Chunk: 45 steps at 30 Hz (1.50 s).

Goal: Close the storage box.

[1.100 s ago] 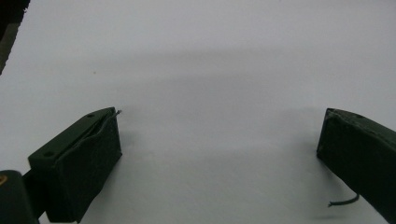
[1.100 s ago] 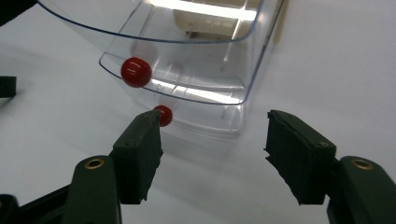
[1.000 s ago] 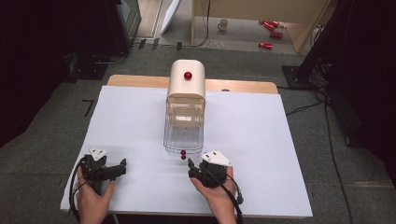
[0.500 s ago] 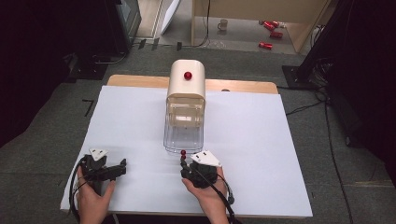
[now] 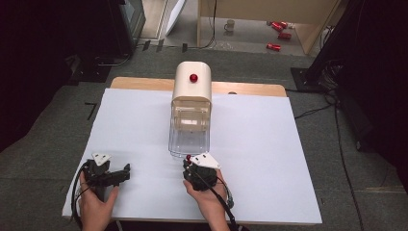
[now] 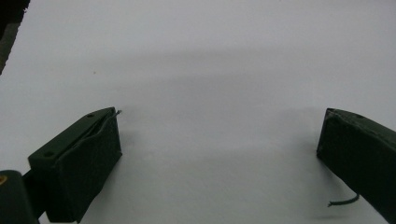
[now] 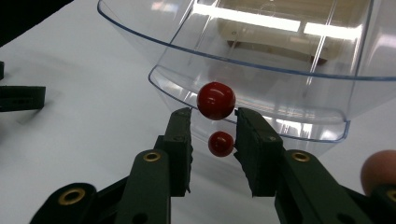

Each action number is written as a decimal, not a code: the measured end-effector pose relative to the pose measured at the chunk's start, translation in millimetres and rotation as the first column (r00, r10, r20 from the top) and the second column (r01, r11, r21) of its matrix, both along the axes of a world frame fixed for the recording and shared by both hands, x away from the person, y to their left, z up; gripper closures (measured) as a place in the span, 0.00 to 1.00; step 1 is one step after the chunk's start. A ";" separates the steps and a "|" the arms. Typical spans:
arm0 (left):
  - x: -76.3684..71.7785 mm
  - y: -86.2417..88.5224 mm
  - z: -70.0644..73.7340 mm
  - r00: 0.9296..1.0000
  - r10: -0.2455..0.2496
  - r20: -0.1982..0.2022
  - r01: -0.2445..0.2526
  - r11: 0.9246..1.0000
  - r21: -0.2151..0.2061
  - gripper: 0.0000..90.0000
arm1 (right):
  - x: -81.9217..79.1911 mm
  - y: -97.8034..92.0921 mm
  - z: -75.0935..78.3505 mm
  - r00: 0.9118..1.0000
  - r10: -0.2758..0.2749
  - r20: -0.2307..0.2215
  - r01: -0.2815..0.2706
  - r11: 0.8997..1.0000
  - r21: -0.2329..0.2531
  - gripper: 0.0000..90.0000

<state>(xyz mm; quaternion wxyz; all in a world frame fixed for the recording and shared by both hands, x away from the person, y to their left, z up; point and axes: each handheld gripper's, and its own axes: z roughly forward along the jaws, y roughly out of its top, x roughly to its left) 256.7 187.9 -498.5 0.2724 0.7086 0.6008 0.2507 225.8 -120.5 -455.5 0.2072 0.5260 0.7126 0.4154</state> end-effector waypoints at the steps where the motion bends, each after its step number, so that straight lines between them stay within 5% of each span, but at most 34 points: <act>1: 0.0 0.0 0.0 1.000 0.000 0.000 0.000 1.000 0.000 0.00 | 0.9 0.7 -0.6 1.000 -0.004 0.000 0.004 1.000 -0.003 0.78; 18: 0.0 0.0 0.0 1.000 0.000 0.000 0.000 1.000 0.000 0.00 | 2.8 1.1 3.3 1.000 0.007 -0.003 -0.007 1.000 0.000 0.88; 45: 0.1 -0.1 0.0 1.000 0.001 0.000 -0.001 1.000 0.000 0.00 | 21.5 -3.4 43.3 0.996 -0.034 0.081 0.035 0.999 -0.009 0.89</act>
